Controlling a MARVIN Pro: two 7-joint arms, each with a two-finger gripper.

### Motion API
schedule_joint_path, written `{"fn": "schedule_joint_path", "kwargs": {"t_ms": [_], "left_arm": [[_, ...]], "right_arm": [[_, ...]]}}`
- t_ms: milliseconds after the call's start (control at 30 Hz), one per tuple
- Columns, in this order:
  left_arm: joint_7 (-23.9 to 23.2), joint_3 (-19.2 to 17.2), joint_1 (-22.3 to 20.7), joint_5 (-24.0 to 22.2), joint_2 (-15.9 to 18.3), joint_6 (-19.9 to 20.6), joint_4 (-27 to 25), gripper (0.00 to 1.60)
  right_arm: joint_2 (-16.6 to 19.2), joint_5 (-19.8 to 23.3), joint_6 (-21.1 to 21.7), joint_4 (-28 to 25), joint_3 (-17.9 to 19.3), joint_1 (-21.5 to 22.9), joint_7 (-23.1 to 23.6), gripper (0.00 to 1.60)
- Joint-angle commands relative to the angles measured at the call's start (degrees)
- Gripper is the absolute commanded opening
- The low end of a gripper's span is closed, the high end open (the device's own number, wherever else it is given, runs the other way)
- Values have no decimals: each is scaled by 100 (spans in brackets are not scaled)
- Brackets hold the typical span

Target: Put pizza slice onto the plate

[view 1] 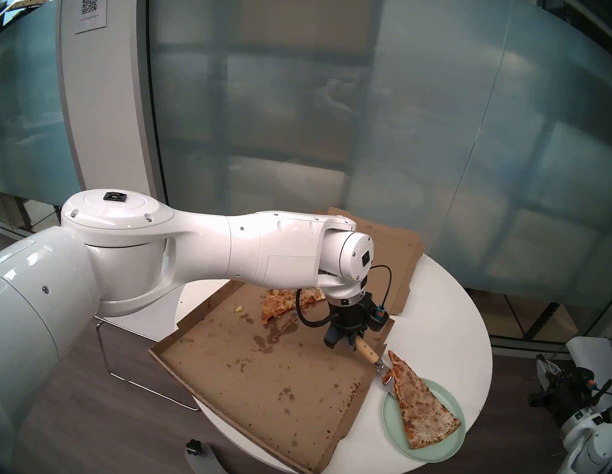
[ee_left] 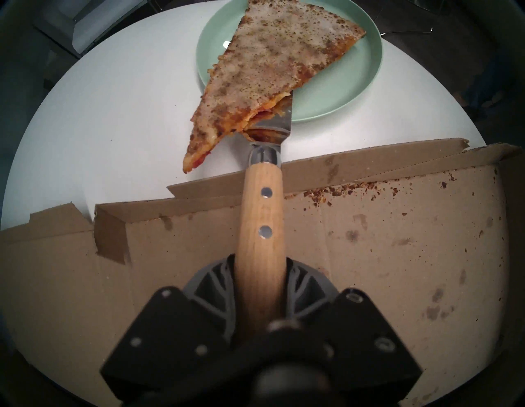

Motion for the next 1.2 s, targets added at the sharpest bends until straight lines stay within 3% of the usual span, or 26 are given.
{"fn": "schedule_joint_path", "kwargs": {"t_ms": [0, 367, 1167], "left_arm": [[-60, -99, -220, -3, 52, 105, -293, 0], [163, -50, -359, 348, 267, 235, -948, 0], [477, -71, -436, 782, 464, 276, -1227, 0]], "right_arm": [[-16, 82, -54, -79, 39, 23, 25, 0], [-62, 108, -98, -81, 95, 17, 108, 0], [-192, 70, -129, -176, 164, 57, 214, 0]]}}
